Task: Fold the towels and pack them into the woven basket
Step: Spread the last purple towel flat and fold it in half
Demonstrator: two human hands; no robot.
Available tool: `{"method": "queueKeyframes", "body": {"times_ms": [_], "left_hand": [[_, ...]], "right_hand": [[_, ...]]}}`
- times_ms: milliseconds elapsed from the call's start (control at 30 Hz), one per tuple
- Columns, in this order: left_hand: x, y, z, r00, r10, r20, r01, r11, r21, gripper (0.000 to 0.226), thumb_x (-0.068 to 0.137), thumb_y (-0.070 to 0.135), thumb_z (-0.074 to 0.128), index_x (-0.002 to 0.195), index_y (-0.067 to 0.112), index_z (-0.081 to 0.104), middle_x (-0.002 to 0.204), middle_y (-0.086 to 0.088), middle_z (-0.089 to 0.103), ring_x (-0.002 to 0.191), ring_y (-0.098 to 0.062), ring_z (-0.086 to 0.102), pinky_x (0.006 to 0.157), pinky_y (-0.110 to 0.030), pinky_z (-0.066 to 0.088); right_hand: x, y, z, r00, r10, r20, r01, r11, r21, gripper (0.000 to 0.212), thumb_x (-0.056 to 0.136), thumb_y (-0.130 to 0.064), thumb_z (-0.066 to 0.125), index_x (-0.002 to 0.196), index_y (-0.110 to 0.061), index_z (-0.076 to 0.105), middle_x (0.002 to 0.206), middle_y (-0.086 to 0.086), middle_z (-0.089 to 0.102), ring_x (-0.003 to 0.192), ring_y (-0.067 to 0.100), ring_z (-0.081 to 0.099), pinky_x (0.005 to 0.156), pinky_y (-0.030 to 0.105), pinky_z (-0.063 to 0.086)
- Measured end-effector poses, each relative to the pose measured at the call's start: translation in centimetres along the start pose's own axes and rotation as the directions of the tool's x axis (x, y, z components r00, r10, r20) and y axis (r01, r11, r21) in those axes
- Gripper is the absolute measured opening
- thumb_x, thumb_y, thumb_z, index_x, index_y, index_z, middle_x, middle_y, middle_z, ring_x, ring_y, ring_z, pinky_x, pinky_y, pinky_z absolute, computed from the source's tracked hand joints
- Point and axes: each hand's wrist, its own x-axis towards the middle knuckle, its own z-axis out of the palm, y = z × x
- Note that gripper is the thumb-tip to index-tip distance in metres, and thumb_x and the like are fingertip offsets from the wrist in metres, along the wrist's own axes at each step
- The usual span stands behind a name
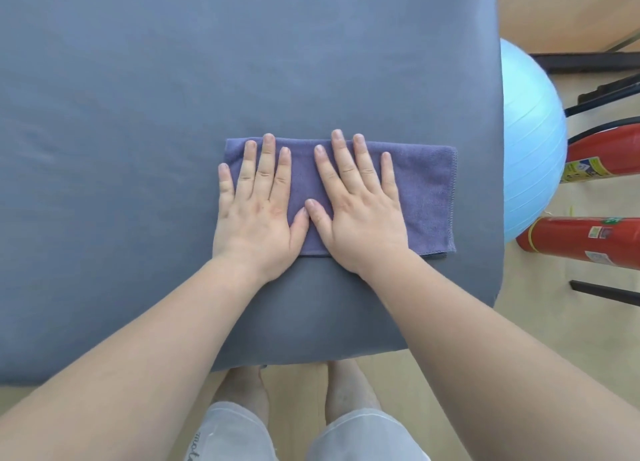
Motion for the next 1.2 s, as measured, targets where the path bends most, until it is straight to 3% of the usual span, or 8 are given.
{"method": "queueKeyframes", "body": {"times_ms": [267,567,700,800,867,967,1067,1200], "left_hand": [[1.3,-2.4,-1.5,0.984,-0.137,0.110,0.129,0.989,0.077,0.124,0.068,0.097,0.003,0.154,0.011,-0.023,0.162,-0.009,-0.029,0.151,-0.025,-0.023,0.122,-0.056,-0.006],[1.6,-2.4,-1.6,0.982,-0.118,0.145,0.115,0.993,0.031,0.122,0.069,0.096,0.000,0.153,0.012,-0.025,0.161,-0.007,-0.032,0.150,-0.024,-0.026,0.121,-0.057,-0.007],[0.6,-3.0,-2.9,0.994,-0.096,0.044,0.101,0.985,-0.140,0.100,0.088,0.077,0.031,0.159,0.015,-0.004,0.166,-0.005,-0.015,0.154,-0.024,-0.007,0.124,-0.051,0.002],[-0.3,-3.3,-4.7,0.958,-0.277,-0.075,0.229,0.896,-0.382,0.077,0.092,0.049,0.059,0.152,0.012,0.031,0.154,-0.009,0.033,0.138,-0.031,0.032,0.112,-0.044,0.032],[-0.2,-3.5,-5.6,0.908,-0.419,0.011,0.360,0.768,-0.530,0.055,0.089,0.045,0.065,0.133,0.016,0.051,0.129,-0.004,0.051,0.118,-0.026,0.050,0.100,-0.041,0.044],[1.4,-3.5,-6.3,0.828,-0.514,0.222,0.514,0.540,-0.666,0.032,0.085,0.044,0.068,0.101,0.018,0.058,0.100,0.005,0.061,0.089,-0.018,0.061,0.078,-0.036,0.052],[3.2,-3.6,-6.2,0.785,-0.537,0.309,0.573,0.438,-0.693,0.025,0.077,0.026,0.069,0.072,0.013,0.048,0.065,0.001,0.048,0.060,-0.023,0.042,0.055,-0.029,0.036],[4.3,-4.0,-6.1,0.747,-0.556,0.365,0.618,0.379,-0.688,0.014,0.066,0.012,0.066,0.072,0.015,0.053,0.068,-0.005,0.050,0.062,-0.020,0.043,0.055,-0.033,0.036]], "right_hand": [[-1.5,4.1,-0.5,0.971,0.238,0.018,-0.237,0.971,-0.032,0.098,0.090,-0.080,0.020,0.161,-0.018,-0.005,0.168,0.008,-0.014,0.155,0.026,-0.015,0.125,0.050,-0.003],[-1.4,5.4,-0.4,0.957,0.291,0.006,-0.291,0.957,0.017,0.105,0.085,-0.087,0.016,0.161,-0.018,-0.006,0.168,0.009,-0.016,0.154,0.025,-0.017,0.125,0.052,-0.004],[-1.5,5.5,-0.4,0.959,0.283,-0.021,-0.282,0.959,0.029,0.102,0.086,-0.084,0.017,0.161,-0.017,-0.004,0.168,0.008,-0.013,0.155,0.024,-0.016,0.125,0.052,-0.004],[-1.6,5.4,-0.7,0.960,0.278,-0.017,-0.279,0.960,0.000,0.102,0.087,-0.083,0.016,0.161,-0.015,-0.002,0.168,0.010,-0.012,0.155,0.026,-0.015,0.124,0.055,-0.003],[-1.7,4.8,-1.3,0.957,0.290,-0.007,-0.290,0.956,-0.039,0.102,0.087,-0.083,0.014,0.161,-0.015,-0.002,0.168,0.012,-0.012,0.154,0.028,-0.016,0.123,0.058,-0.006],[-1.6,2.4,-2.5,0.965,0.261,-0.032,-0.262,0.965,-0.032,0.095,0.092,-0.078,0.013,0.161,-0.015,-0.004,0.167,0.012,-0.016,0.153,0.029,-0.020,0.121,0.060,-0.010],[-0.9,-0.4,-2.7,0.982,0.189,-0.021,-0.189,0.982,-0.011,0.090,0.095,-0.074,0.012,0.160,-0.017,-0.008,0.167,0.008,-0.021,0.152,0.026,-0.025,0.120,0.060,-0.013],[-0.3,-1.5,-1.4,0.986,0.167,0.030,-0.166,0.986,-0.024,0.089,0.095,-0.074,0.011,0.161,-0.017,-0.008,0.167,0.004,-0.022,0.152,0.026,-0.026,0.121,0.060,-0.011]]}}
